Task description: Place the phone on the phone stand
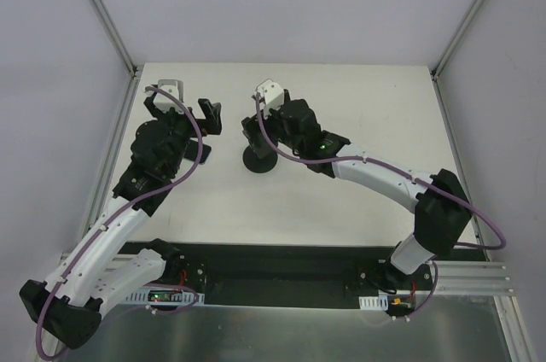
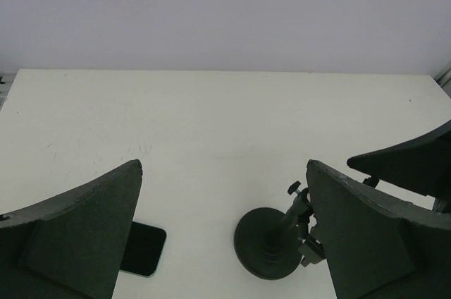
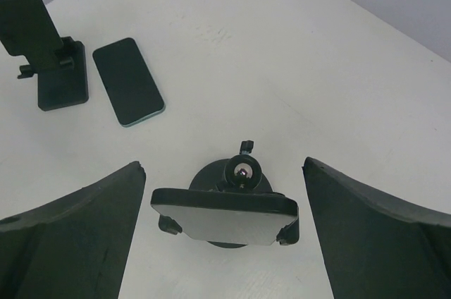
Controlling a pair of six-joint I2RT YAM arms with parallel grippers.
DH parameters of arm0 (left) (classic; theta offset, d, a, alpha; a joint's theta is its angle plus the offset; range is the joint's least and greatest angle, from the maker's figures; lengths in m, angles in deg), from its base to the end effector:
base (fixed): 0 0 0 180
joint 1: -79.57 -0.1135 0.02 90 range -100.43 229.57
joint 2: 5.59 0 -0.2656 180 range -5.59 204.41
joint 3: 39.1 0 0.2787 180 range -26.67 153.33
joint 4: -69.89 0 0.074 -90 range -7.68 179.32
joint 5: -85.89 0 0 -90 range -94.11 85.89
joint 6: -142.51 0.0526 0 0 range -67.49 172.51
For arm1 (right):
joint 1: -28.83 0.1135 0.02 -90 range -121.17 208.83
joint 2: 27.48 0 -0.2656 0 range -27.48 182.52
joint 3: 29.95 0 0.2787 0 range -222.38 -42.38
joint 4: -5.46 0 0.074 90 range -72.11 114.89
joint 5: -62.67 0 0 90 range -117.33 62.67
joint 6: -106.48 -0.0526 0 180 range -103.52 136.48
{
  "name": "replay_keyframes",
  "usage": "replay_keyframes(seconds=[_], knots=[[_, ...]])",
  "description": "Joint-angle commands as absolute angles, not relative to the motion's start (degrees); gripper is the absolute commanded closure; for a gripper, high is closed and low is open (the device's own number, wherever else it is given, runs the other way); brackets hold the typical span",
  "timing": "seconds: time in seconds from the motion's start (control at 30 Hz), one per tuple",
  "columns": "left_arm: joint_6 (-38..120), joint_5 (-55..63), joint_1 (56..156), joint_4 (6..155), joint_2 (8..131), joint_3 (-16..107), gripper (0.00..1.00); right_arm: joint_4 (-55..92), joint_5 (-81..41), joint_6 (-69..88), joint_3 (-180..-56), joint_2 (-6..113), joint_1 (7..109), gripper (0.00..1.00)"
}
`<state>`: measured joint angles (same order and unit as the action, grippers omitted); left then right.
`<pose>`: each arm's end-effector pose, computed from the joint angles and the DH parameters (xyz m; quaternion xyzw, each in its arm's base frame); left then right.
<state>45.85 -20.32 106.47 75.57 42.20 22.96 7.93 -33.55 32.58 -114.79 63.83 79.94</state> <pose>0.2160 -0.0931 0.3975 0.0082 0.6544 -0.1286 0.7451 0.2730 0.3294 0.3280 -0.3907 0.6516 0.1559 0.6312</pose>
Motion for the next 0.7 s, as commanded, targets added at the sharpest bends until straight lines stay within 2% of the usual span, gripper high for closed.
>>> replay_keyframes(seconds=[0.0, 0.2, 0.37, 0.53, 0.63, 0.67], knots=[[46.5, -21.8, 105.9, 74.0, 43.0, 22.8, 0.01, 8.3, -37.6, 34.7, -116.6, 65.6, 80.5, 0.03], [46.8, -21.9, 105.9, 74.0, 44.2, 22.9, 0.02, 8.0, -43.5, 34.8, -116.1, 67.1, 82.2, 0.03], [46.7, -21.7, 105.8, 74.0, 44.3, 22.8, 0.02, 5.7, -43.5, 33.7, -115.3, 67.2, 82.6, 0.18], [46.5, -21.2, 105.9, 74.0, 44.2, 22.9, 0.02, 5.8, -43.8, 33.1, -115.2, 67.4, 82.7, 0.25], [46.4, -20.7, 105.9, 74.0, 43.9, 22.9, 0.02, 5.8, -43.9, 32.0, -115.1, 66.9, 82.7, 0.37], [46.4, -20.6, 105.9, 74.0, 43.9, 23.0, 0.02, 5.8, -43.8, 31.8, -115.0, 66.8, 82.8, 0.44]])
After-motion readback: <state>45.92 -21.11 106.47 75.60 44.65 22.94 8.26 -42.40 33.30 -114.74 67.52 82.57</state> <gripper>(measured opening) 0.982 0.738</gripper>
